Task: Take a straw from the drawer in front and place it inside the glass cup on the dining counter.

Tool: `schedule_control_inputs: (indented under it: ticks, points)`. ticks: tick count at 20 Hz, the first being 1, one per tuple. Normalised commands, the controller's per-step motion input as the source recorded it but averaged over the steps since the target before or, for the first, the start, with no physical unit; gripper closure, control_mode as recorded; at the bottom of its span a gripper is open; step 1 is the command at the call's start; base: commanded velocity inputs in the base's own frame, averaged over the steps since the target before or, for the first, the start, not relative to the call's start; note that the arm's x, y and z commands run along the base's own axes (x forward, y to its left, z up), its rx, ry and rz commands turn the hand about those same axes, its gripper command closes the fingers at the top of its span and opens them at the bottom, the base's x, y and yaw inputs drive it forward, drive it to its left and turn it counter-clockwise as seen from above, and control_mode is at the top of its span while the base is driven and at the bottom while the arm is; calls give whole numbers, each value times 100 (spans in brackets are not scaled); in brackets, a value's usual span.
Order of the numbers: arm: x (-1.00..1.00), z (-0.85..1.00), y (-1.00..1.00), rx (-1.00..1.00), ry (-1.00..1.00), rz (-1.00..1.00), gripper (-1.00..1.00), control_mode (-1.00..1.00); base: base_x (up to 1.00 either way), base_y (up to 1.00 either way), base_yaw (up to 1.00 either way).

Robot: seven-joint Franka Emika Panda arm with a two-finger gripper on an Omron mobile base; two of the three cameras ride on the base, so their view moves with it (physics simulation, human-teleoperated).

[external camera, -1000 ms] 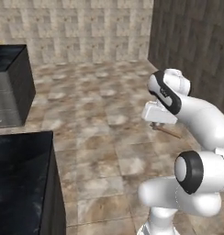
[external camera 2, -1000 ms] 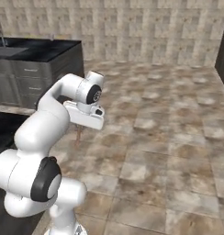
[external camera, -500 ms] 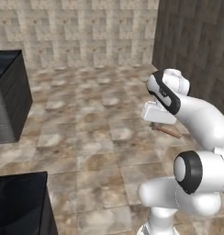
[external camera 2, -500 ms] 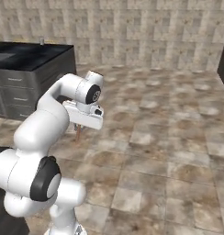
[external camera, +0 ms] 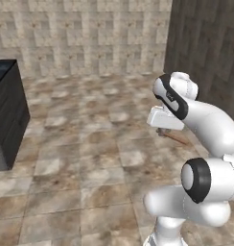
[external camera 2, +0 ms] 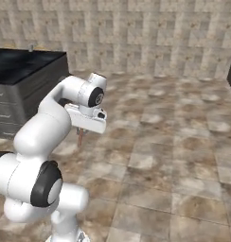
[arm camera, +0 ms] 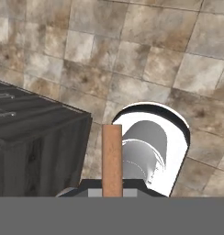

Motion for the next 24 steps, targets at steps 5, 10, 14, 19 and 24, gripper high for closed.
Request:
schedule_control_inputs:
  ticks: [5,10,14,19,24]
  points:
    - [0,0,0,0,0,0,100,100,100,-3,0]
    - [0,0,0,0,0,0,100,100,100,-1,0]
    - [0,0,0,0,0,0,100,100,100,-3,0]
    - [0,0,0,0,0,0,100,100,100,-1,2]
    - [0,0,0,0,0,0,100,100,100,-2,2]
